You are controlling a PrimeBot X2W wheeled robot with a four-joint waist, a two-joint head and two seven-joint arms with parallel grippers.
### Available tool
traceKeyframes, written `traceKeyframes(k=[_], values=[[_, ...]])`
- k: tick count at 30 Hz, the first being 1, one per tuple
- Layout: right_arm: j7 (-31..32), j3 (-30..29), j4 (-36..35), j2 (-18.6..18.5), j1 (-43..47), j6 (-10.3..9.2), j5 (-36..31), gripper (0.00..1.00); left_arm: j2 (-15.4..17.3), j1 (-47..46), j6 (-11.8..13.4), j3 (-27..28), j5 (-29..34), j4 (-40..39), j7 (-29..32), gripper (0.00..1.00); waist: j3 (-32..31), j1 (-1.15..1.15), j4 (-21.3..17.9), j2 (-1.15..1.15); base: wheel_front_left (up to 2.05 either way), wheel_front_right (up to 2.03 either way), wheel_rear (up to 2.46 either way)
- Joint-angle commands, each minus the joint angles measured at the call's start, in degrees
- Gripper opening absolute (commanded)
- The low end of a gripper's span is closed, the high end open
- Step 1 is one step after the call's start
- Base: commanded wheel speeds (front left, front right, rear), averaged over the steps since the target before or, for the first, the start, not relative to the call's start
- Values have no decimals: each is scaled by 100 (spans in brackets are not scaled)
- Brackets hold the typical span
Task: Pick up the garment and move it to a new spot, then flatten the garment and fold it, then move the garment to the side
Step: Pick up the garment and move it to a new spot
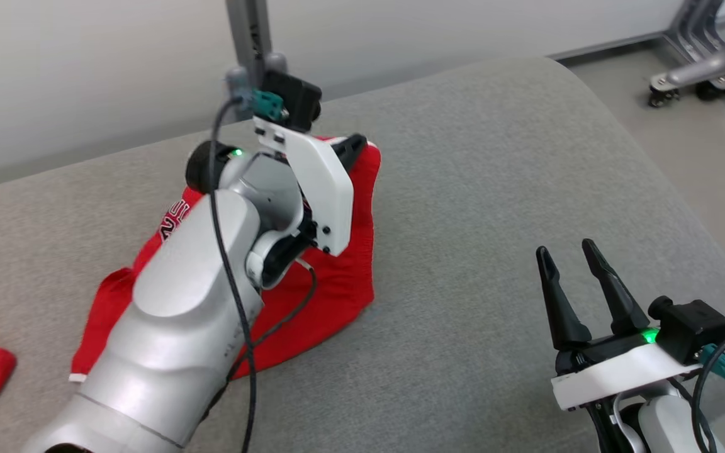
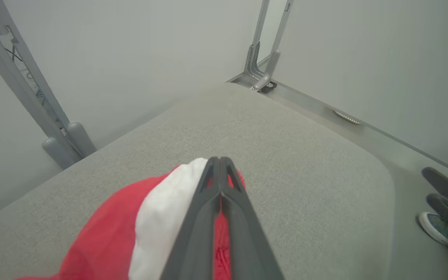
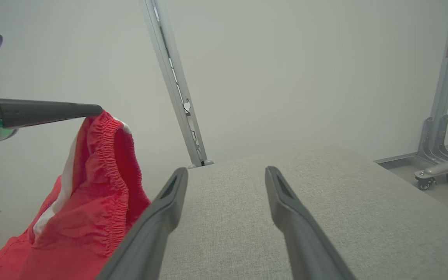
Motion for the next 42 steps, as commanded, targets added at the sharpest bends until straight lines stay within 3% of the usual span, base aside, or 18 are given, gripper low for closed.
traceKeyframes(k=[1, 5, 18, 19, 20, 21, 33, 42], values=[[-10, 22, -13, -16, -63, 13, 11, 100, -17, -61, -27, -67, 42, 139, -99, 0, 156, 0, -214, 0, 0, 0, 0], [-10, 130, 37, 20, -150, 13, 46, 100, -129, -193, -63, -600, -32, 834, -605, 0, 284, 0, -504, 0, 0, 0, 0], [-10, 333, 196, 141, -320, 13, 108, 100, -138, -467, 87, -2312, -1195, 1560, -1145, 0, 488, 0, -908, 0, 0, 0, 0], [-10, 323, 200, 139, -321, 13, 105, 100, -136, -490, 71, -2404, -1291, 1587, -1144, 28, 498, 0, -893, 0, 0, 0, 0], [-10, 300, 202, 136, -323, 13, 101, 100, -135, -536, 63, -2496, -1375, 1587, -1179, 75, 507, 0, -864, 0, 0, 0, 0], [-10, 284, 214, 132, -319, 13, 92, 100, -137, -573, 61, -2581, -1466, 1571, -1217, 100, 505, 0, -825, 0, 0, 0, 0], [-10, 155, 186, -35, -266, 13, -8, 100, -136, -1066, 208, -3254, -2043, 1449, -1749, 100, 291, 0, -168, 0, 0, 0, 0], [-10, -103, 122, -240, -72, 13, -47, 100, -135, -1084, 348, -3061, -2175, 1839, -2844, 100, 72, 0, 493, 0, 0, 0, 0]])
